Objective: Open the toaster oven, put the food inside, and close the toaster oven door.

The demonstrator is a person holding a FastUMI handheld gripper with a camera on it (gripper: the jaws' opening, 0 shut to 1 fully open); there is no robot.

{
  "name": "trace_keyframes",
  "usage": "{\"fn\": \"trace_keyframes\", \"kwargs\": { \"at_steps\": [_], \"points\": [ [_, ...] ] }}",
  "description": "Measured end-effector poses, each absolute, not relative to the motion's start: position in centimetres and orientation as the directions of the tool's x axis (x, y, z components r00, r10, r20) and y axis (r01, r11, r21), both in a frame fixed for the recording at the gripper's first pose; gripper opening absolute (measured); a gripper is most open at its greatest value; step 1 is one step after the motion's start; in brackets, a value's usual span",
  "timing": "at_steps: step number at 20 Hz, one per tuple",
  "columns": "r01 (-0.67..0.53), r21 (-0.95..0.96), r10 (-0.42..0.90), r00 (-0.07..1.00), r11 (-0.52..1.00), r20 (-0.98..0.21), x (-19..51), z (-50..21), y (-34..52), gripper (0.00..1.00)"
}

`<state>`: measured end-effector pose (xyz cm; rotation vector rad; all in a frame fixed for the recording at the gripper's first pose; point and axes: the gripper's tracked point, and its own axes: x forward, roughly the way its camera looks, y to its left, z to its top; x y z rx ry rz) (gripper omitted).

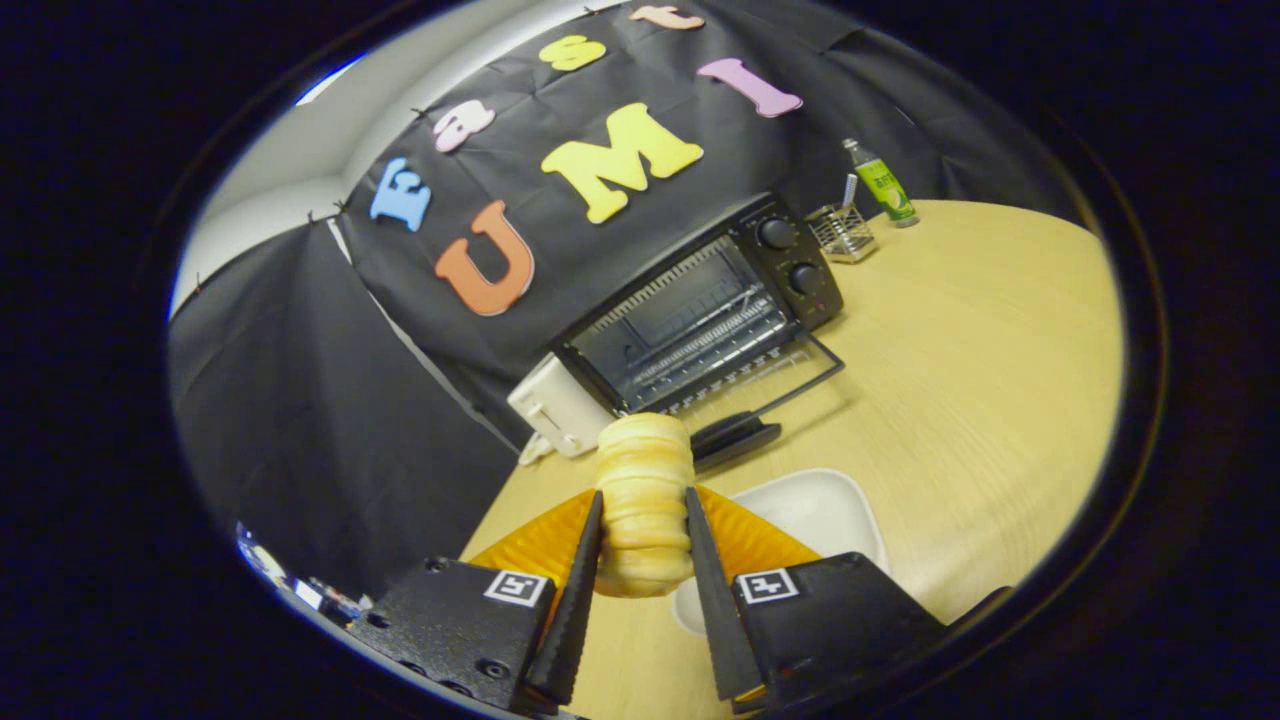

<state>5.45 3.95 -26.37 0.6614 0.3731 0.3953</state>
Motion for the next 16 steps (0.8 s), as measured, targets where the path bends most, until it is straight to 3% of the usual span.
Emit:
{"fn": "trace_keyframes", "kwargs": {
  "at_steps": [5,16],
  "points": [
    [-0.302,0.737,0.494,0.868,0.605,-0.050,7.6,-21.9,5.1,0.55],
    [-0.250,0.701,0.463,0.877,0.668,-0.129,18.6,-24.0,5.7,0.55]
  ]
}}
